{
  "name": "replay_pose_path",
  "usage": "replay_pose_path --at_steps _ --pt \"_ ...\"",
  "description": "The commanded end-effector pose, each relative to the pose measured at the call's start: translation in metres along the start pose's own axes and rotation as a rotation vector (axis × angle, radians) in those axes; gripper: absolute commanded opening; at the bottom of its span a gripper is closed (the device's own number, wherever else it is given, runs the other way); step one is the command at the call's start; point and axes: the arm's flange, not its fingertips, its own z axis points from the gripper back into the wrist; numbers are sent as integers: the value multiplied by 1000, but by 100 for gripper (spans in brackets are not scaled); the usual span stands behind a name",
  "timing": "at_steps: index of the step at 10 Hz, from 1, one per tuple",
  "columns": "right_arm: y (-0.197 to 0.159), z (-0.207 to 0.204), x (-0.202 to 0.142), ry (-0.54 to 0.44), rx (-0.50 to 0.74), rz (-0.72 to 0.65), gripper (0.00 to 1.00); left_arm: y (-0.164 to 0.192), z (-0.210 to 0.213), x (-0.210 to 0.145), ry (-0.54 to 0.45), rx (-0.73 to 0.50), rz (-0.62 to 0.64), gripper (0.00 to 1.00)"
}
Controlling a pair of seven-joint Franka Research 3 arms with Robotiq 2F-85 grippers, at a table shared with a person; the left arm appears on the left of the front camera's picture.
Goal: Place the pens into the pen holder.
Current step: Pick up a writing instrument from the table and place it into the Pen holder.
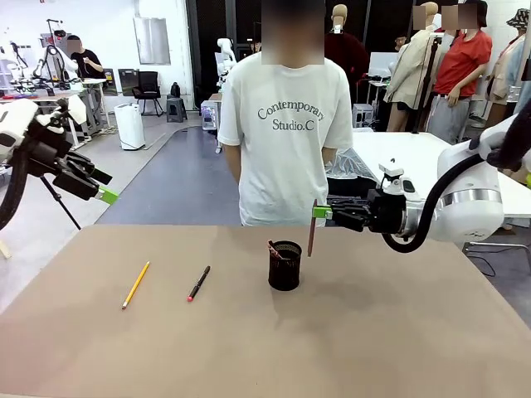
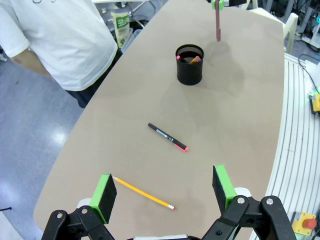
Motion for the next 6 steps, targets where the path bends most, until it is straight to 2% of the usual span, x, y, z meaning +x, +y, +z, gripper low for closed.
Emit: replay_pose_path --at_steps 1,6 --pt "-6 -15 -9 -48 -20 56 0 0 1 0 -6 -4 -2 100" --pt "-35 -39 -12 -76 -75 141 0 0 1 0 -6 -4 -2 100"
